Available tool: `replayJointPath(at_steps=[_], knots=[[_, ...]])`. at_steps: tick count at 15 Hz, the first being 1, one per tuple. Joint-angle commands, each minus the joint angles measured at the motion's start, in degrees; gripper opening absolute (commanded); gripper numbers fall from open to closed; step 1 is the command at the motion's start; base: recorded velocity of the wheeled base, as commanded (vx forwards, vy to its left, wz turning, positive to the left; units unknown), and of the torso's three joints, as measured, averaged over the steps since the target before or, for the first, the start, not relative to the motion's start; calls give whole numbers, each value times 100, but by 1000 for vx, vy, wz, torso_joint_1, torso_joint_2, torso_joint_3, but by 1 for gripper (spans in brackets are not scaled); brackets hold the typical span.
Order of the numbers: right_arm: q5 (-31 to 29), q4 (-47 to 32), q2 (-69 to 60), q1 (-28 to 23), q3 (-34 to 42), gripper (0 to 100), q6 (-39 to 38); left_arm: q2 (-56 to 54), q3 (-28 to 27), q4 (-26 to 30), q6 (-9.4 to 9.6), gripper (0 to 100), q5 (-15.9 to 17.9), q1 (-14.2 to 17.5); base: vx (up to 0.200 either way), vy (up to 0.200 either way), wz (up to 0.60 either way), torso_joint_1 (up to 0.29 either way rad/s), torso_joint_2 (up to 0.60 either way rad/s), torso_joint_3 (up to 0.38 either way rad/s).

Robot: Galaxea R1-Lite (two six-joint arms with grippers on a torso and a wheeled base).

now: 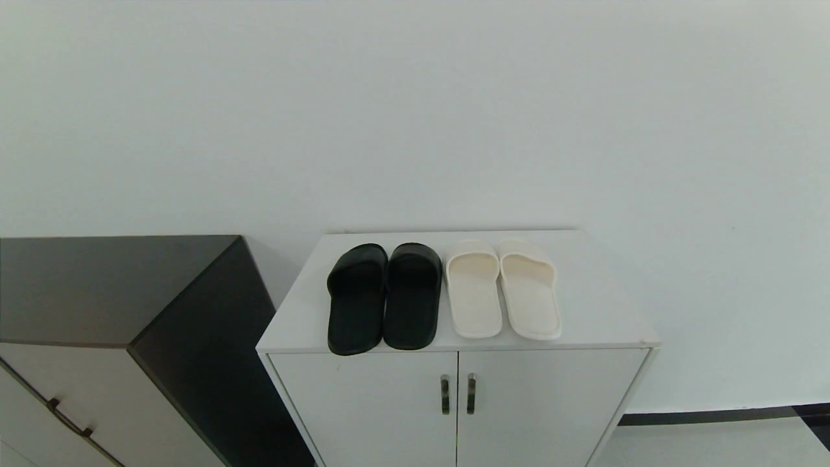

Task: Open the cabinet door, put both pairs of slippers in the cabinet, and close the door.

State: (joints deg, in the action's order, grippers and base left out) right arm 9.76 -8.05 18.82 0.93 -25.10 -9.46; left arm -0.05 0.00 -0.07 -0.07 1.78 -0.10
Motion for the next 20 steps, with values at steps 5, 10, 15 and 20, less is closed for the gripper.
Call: replayJointPath(at_steps=[5, 10, 15, 20], knots=[[-2242, 1323, 4129, 3687, -865, 100, -1225, 5, 0, -1, 16, 0, 7, 1, 0, 0, 0, 0, 0, 0], [-3956, 2035, 6467, 4917, -2148, 100, -1664, 5, 0, 7, 16, 0, 7, 1, 0, 0, 0, 0, 0, 0], [-4650, 3239, 8322, 4873, -3001, 100, -1427, 5, 0, 7, 16, 0, 7, 1, 0, 0, 0, 0, 0, 0], [-4835, 3591, 9368, 4574, -3853, 100, -917, 5, 0, -1, 16, 0, 7, 1, 0, 0, 0, 0, 0, 0]])
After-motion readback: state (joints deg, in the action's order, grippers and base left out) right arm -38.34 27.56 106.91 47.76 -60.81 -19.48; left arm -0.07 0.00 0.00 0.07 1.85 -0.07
